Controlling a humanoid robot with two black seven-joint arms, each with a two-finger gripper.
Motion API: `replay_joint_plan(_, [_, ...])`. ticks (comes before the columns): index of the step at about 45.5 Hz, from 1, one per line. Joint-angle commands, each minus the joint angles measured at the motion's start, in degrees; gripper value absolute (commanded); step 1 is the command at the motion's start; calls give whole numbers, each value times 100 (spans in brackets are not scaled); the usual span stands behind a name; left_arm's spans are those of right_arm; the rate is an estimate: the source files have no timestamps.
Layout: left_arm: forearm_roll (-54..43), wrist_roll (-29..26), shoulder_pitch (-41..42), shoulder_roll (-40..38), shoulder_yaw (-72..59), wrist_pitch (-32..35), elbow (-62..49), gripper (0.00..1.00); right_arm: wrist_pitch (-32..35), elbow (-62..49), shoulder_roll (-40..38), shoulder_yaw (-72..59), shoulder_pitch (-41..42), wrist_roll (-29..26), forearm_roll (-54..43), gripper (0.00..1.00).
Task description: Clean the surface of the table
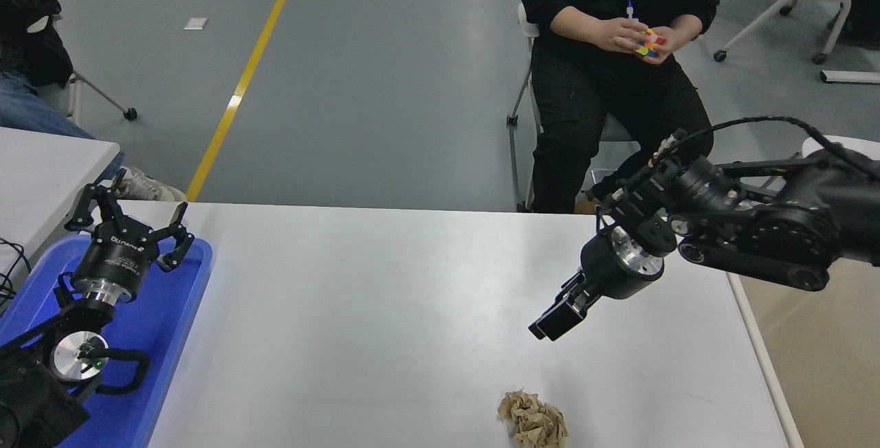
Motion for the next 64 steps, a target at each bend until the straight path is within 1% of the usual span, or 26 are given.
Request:
replay_joint_plan(1, [0, 0, 0, 7, 0, 0, 0, 100, 66, 35, 365, -397, -226, 2, -112, 99])
replay_joint_plan(10, [0, 0, 0, -2, 0, 0, 0, 100, 75, 17, 550, -397, -463, -7, -173, 99])
replay_joint_plan(27, [0, 0, 0, 7, 0, 0, 0, 100, -4, -176, 541, 69, -947, -16, -200, 98])
replay_joint_plan(41, [0, 0, 0, -2, 0, 0, 0, 100, -268, -668, 533, 421, -1404, -7, -200, 98])
replay_joint_plan(49, [0, 0, 0, -2, 0, 0, 0, 100, -409, -703, 489, 421, -1536, -7, -218, 98])
replay_joint_plan(59, [0, 0, 0, -2, 0, 0, 0, 100, -716, -1125, 462, 430, -1923, -7, -411, 98])
replay_joint_plan(64, [0, 0, 0, 7, 0, 0, 0, 100, -743, -1117, 462, 430, -2002, -7, -411, 98])
